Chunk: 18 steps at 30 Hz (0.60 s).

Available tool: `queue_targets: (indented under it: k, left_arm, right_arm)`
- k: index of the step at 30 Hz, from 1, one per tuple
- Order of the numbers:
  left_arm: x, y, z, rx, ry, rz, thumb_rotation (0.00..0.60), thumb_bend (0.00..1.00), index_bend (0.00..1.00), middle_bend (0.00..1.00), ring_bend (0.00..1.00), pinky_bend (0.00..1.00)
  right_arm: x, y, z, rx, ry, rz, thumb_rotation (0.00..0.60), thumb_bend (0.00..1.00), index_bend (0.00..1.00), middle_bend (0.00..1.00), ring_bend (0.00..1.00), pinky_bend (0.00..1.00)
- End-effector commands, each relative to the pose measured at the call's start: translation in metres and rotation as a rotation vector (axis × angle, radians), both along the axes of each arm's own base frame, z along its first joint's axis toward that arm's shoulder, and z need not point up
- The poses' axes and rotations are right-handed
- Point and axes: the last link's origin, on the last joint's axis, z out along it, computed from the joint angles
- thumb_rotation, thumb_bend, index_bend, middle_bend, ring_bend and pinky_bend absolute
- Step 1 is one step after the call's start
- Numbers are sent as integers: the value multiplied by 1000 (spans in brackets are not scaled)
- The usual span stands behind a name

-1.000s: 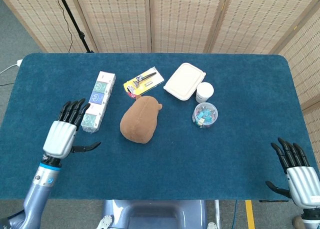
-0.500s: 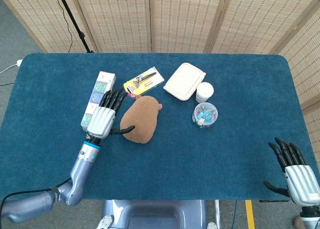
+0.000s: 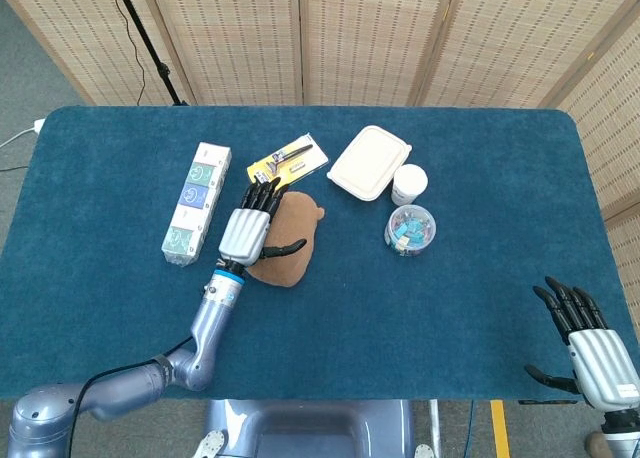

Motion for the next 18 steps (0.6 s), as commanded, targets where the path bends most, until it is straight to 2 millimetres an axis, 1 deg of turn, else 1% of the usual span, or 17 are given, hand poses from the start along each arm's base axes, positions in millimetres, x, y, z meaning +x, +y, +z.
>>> queue_targets:
  k: [1,6,12,18]
  left_arm:
    - [9,1,-12,-5,-15,-16,0,0,0,0,0,0]
    - [11,-2,-28,-11,-35,-26,0,0,0,0,0,0]
    - [10,-5,-40,-2,-73,-45,0,0,0,0,0,0]
    - [7,-4,-49,-9,-79,-35,0,0,0,0,0,0]
  right_arm:
    - [0,0,1,3,-4,-2,600,0,0,0,0,0]
    - [0,0,3,4,-14,-1,600,0,0,0,0,0]
    - [0,0,5,1,-23,3,600,0,0,0,0,0]
    - [0,1,5,2,-21,4,600,0,0,0,0,0]
